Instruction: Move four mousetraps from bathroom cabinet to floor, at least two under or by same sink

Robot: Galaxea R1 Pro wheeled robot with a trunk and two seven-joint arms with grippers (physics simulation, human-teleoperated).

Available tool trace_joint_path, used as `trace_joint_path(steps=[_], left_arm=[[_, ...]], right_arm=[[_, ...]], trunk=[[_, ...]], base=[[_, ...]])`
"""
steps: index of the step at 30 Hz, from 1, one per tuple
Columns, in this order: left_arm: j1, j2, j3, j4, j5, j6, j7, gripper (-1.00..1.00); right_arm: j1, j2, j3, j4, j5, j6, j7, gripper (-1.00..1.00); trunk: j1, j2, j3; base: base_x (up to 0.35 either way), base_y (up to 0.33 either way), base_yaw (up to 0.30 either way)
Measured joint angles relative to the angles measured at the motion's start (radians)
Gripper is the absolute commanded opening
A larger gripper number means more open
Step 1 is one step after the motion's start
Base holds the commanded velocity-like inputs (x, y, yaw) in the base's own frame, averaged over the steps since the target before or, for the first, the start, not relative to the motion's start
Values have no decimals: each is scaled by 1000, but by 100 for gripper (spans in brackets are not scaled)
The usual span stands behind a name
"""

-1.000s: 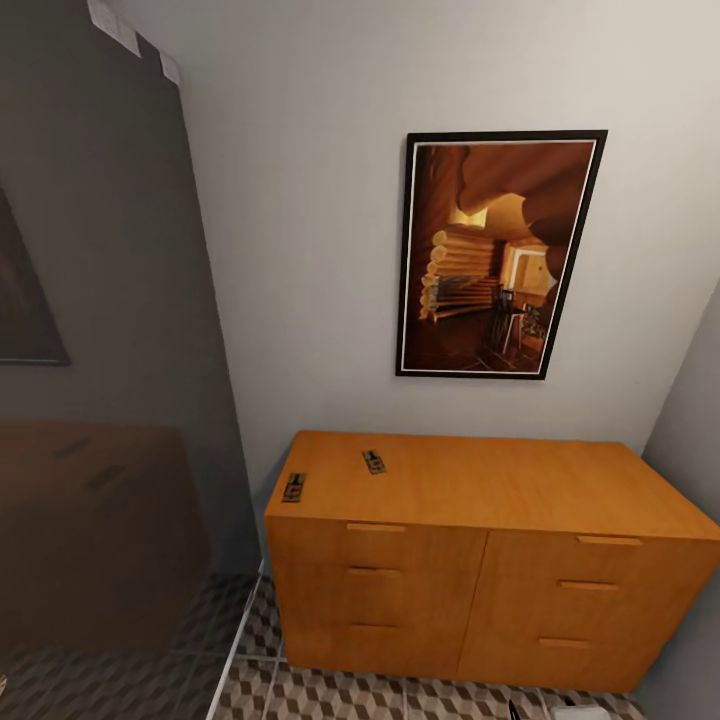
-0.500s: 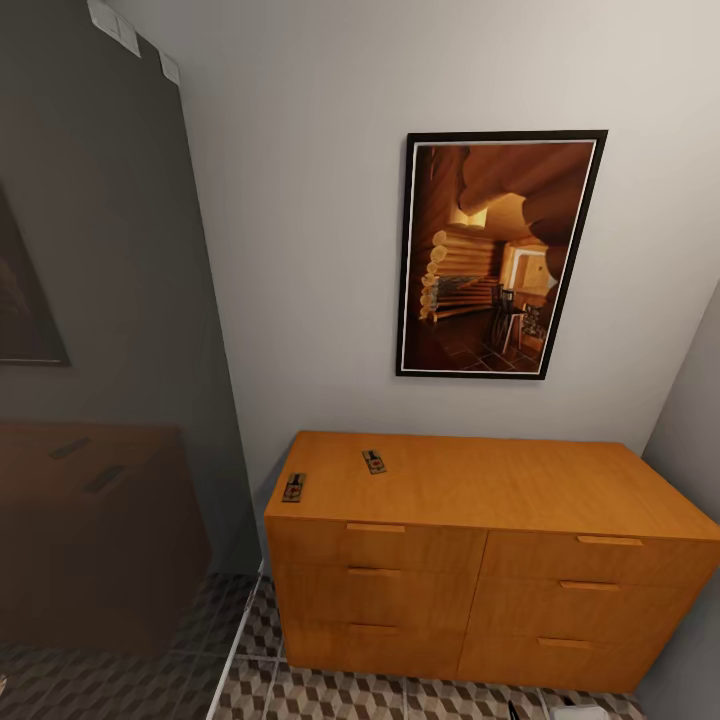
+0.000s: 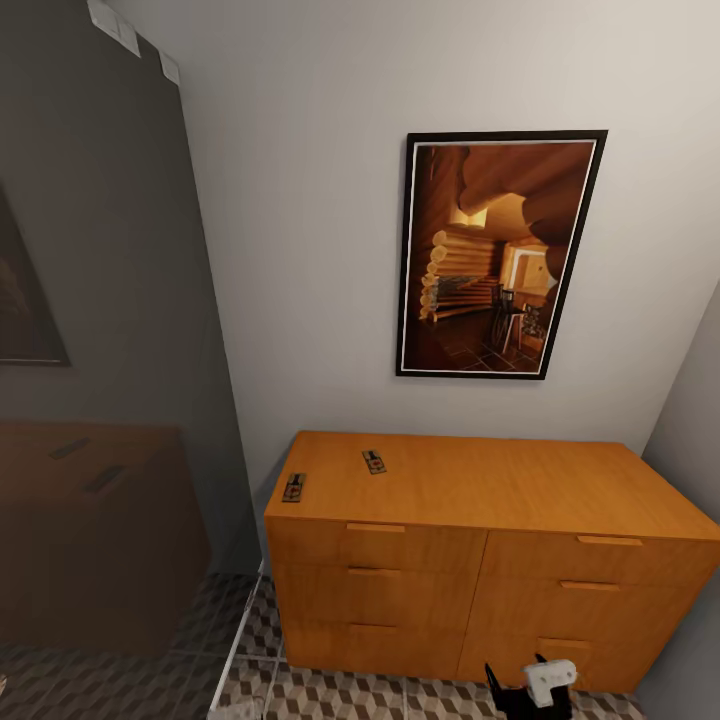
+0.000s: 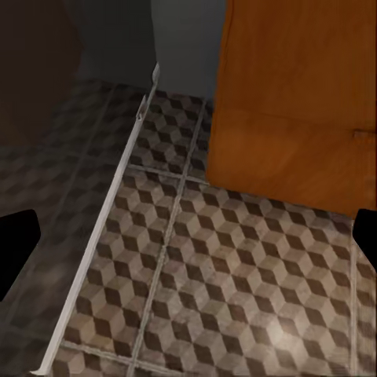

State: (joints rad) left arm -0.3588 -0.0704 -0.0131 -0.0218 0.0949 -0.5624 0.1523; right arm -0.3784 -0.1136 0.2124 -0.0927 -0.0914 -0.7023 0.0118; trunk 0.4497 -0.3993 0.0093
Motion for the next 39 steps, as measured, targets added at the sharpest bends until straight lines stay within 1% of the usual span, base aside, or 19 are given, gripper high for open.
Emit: trace_joint_path(steps=[4, 5, 7, 8, 13, 14, 16, 17, 18, 19, 21, 22, 23, 24, 26, 30, 31, 34, 39], left_arm=[[0, -17, 0, -93, -3, 80, 6, 100], [-2, -28, -2, -191, -6, 154, 18, 100], [0, -32, -1, -261, -5, 198, 30, 100], [0, -35, -1, -324, -6, 246, 45, 100], [0, -46, -6, -510, -7, 402, 85, 100], [0, -52, -17, -586, -11, 472, 95, 100], [0, -59, -33, -665, -14, 545, 100, 100], [0, -65, -52, -736, -17, 613, 105, 100], [0, -73, -79, -843, -19, 722, 112, 100], [0, -77, -93, -923, -20, 792, 120, 100], [0, -82, -104, -998, -19, 858, 130, 100], [0, -93, -123, -1122, -19, 976, 149, 100], [0, -96, -129, -1163, -19, 1009, 154, 100], [0, -103, -142, -1215, -19, 1064, 161, 100], [0, -104, -164, -1305, -19, 1169, 173, 100], [-2, -104, -174, -1382, -20, 1253, 181, 100], [-4, -104, -177, -1415, -20, 1284, 184, 100], [-9, -104, -181, -1457, -20, 1317, 187, 100], [-33, -104, -198, -1504, -20, 1345, 187, 100]], right_arm=[[0, 0, 1, -114, 22, 123, -2, 100], [-1, 1, 1, -232, 31, 236, -2, 100], [0, 1, 1, -327, 33, 290, -2, 100], [0, 1, 1, -396, 35, 342, -2, 100], [0, 1, 2, -578, 37, 492, -2, 100], [0, 1, 2, -652, 37, 556, -2, 100], [0, 1, 2, -729, 37, 623, -2, 100], [0, 1, 1, -800, 37, 685, -2, 100], [-1, 1, 1, -898, 37, 769, -2, 100], [-1, 1, 1, -967, 36, 824, -2, 100], [0, 1, 0, -1026, 36, 872, -2, 100], [0, 1, 0, -1115, 35, 949, -1, 100], [0, 1, 0, -1141, 35, 970, -1, 100], [0, 1, 0, -1180, 35, 1010, -1, 100], [-1, 1, 0, -1256, 35, 1098, -1, 100], [-9, 2, 0, -1318, 35, 1172, -1, 100], [-23, 2, 0, -1336, 35, 1198, 0, 100], [-59, 2, 0, -1351, 33, 1229, 1, 100], [-130, 3, 0, -1363, 29, 1287, 2, 100]], trunk=[[0, 0, 0], [0, 0, 0], [0, 0, 0], [0, 0, 0], [0, 0, 0], [0, 0, 0], [0, 0, 0], [0, 0, 0], [0, 0, 0], [0, 0, 0], [0, 0, 0], [0, 0, 0], [0, 0, 0], [0, 0, 0], [0, 0, 0], [0, 0, 0], [0, 0, 0], [0, 0, 0], [0, 0, 0]], base=[[0, 0, 0], [0, 0, 0], [0, 0, 0], [0, 0, 0], [0, 0, 0], [0, 0, 0], [0, 0, 0], [0, 0, 0], [0, 0, 0], [0, 0, 0], [0, 0, 0], [0, 0, 0], [0, 0, 0], [0, 0, 0], [0, 0, 0], [0, 0, 0], [0, 0, 0], [0, 0, 0], [0, 0, 0]])
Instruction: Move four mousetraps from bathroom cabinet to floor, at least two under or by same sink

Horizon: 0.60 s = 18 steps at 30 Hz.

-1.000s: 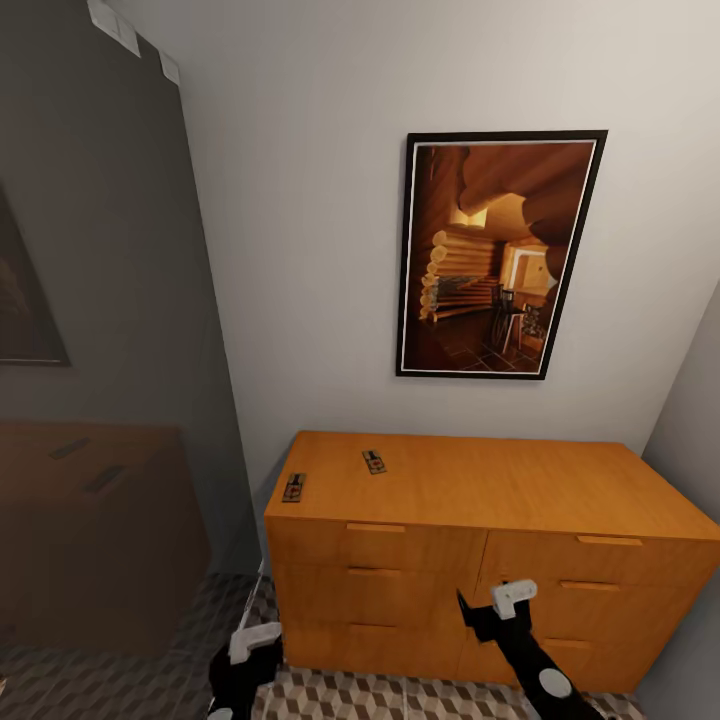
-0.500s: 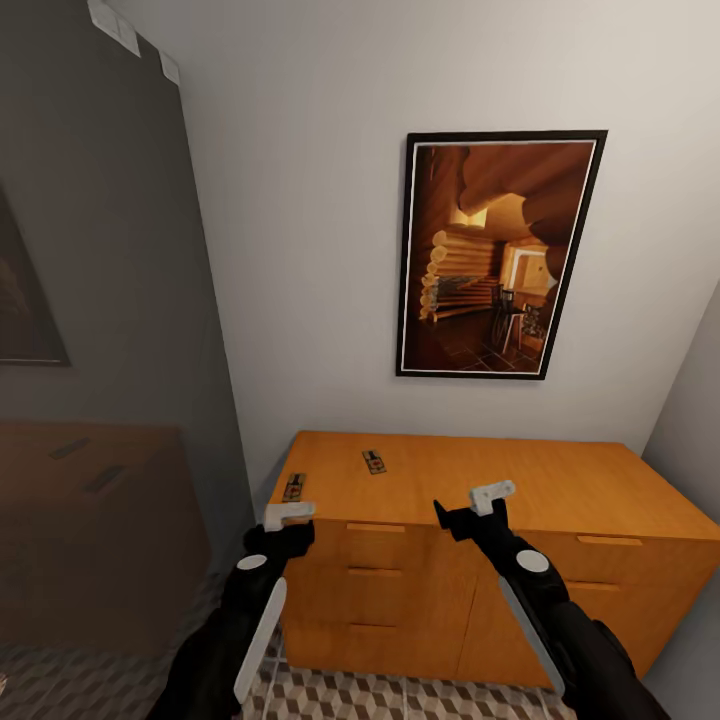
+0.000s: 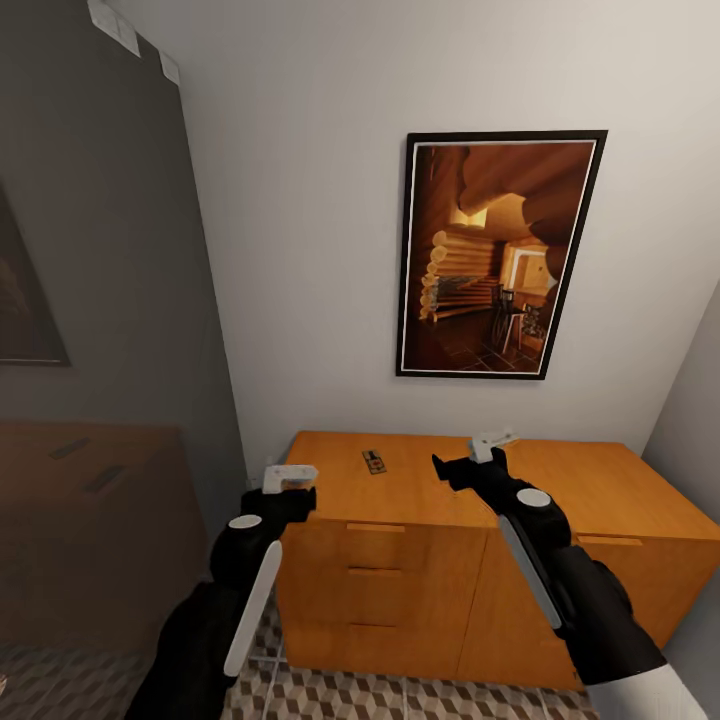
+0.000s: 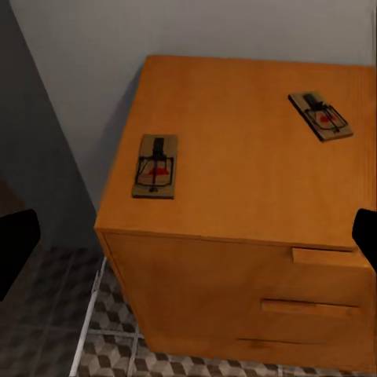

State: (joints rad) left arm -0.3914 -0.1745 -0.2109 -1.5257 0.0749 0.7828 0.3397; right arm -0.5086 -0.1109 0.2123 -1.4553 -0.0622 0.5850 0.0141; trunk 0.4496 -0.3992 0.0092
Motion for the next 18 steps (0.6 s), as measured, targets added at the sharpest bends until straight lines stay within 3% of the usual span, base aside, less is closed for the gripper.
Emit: trace_joint_path(steps=[1, 5, 10, 18], left_arm=[[-28, 0, -6, -8, -1, 15, 0, 100], [-69, 0, -8, -7, -3, 72, 1, 100], [-133, 0, -7, 40, -4, 154, 3, 100], [-167, 0, -6, 94, 2, 183, 3, 100]], right_arm=[[-60, 1, 0, -1, -7, 57, 5, 100], [-135, 10, 0, 11, -39, 138, 10, 100], [-199, 29, 0, 70, -58, 177, 6, 100], [-263, 52, 4, 187, -66, 193, 11, 100]], trunk=[[0, 0, 0], [0, 0, 0], [0, 0, 0], [0, 0, 0]], base=[[0, 0, 0], [0, 0, 0], [0, 0, 0], [0, 0, 0]])
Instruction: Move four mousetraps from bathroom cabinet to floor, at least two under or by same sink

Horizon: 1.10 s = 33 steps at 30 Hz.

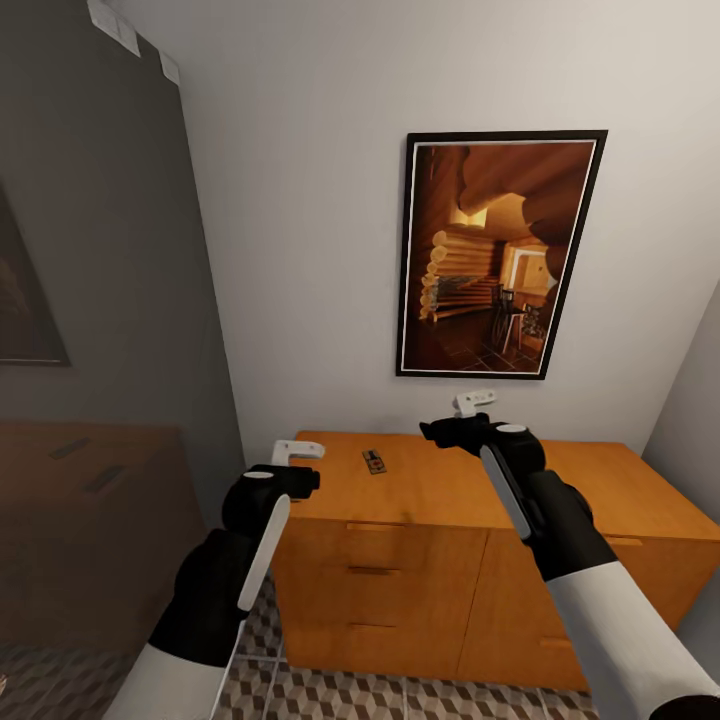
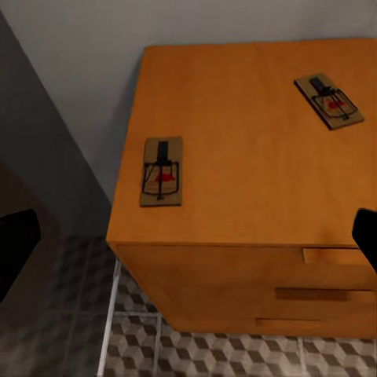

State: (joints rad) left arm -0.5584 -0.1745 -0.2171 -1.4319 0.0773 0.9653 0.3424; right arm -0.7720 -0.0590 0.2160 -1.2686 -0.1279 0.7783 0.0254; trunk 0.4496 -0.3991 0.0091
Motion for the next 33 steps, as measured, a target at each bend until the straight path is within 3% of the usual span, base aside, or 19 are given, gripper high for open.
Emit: trace_joint_path(steps=[5, 11, 17, 22, 33], left_arm=[[-3, 0, 0, 7, 3, 2, -7, 100], [-4, 0, 2, 15, 3, -2, -12, 100], [-4, 0, 0, 100, 4, -49, -16, 100], [-4, 0, -6, 227, 4, -142, -16, 100], [-4, 0, -8, 261, 3, -184, -14, 100]], right_arm=[[-7, 6, 9, 16, -1, 2, 1, 100], [-8, 11, 49, 21, -2, 3, 1, 100], [-8, 12, 66, 23, -1, 3, 0, 100], [-8, 12, 71, 29, 0, 3, 0, 100], [-6, 12, 71, 34, 3, -6, 2, 100]], trunk=[[0, 0, 0], [0, 0, 0], [0, 0, 0], [0, 0, 0], [0, 0, 0]], base=[[0, 0, 0], [0, 0, 0], [0, 0, 0], [15, 0, 0], [98, 0, 0]])
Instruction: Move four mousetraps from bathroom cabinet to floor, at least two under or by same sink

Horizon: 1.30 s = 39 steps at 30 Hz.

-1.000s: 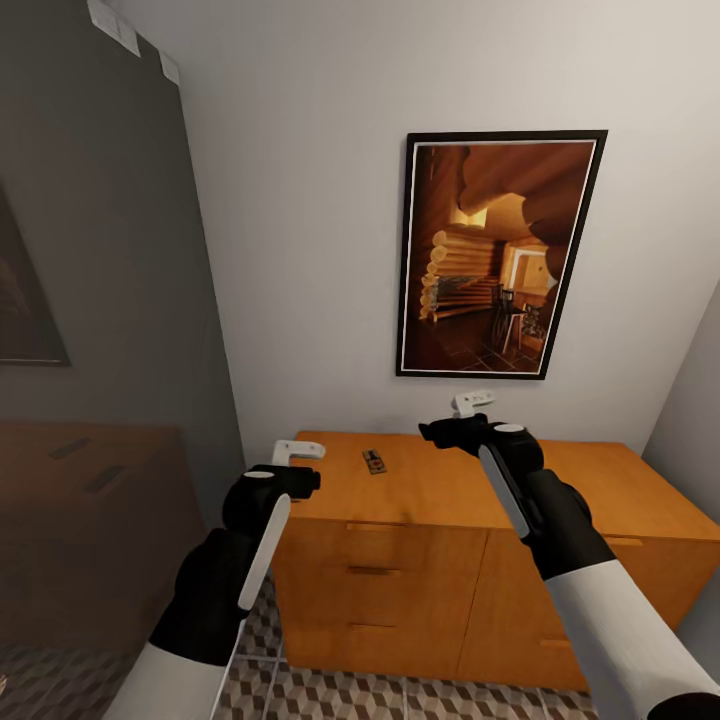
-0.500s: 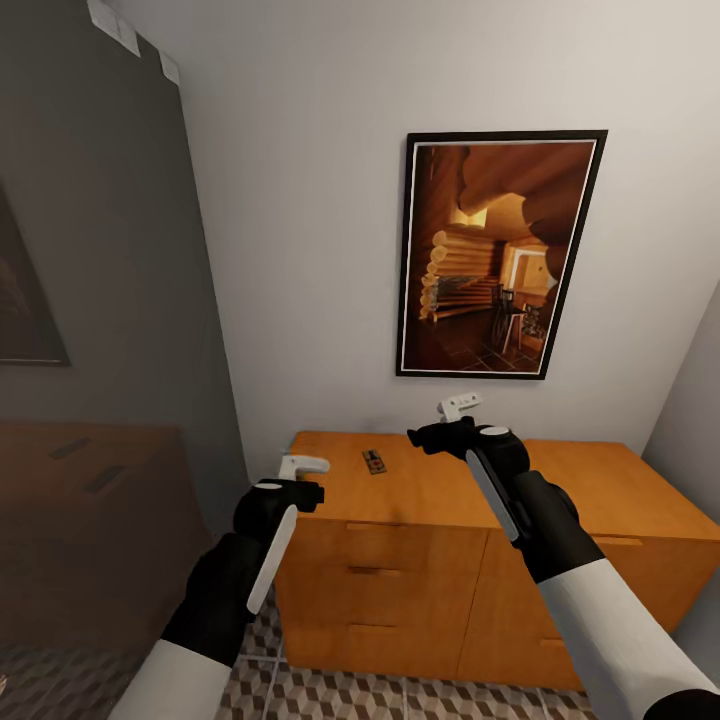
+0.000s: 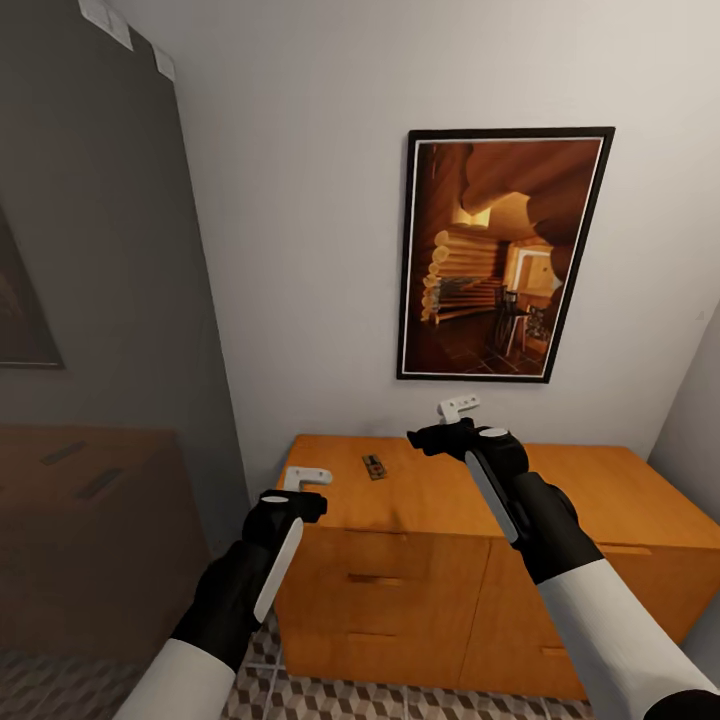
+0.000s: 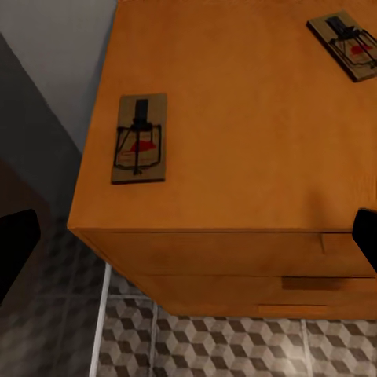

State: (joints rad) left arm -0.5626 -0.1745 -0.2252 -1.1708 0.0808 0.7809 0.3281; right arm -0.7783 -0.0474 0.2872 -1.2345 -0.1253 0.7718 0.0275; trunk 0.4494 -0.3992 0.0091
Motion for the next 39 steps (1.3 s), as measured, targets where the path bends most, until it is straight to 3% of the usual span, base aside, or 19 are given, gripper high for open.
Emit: trace_joint_path(steps=[39], left_arm=[[0, 0, 1, 1, -5, -4, 12, 100]], right_arm=[[3, 1, 0, 9, -3, 8, -2, 100]], trunk=[[0, 0, 0]], base=[[32, 0, 0]])
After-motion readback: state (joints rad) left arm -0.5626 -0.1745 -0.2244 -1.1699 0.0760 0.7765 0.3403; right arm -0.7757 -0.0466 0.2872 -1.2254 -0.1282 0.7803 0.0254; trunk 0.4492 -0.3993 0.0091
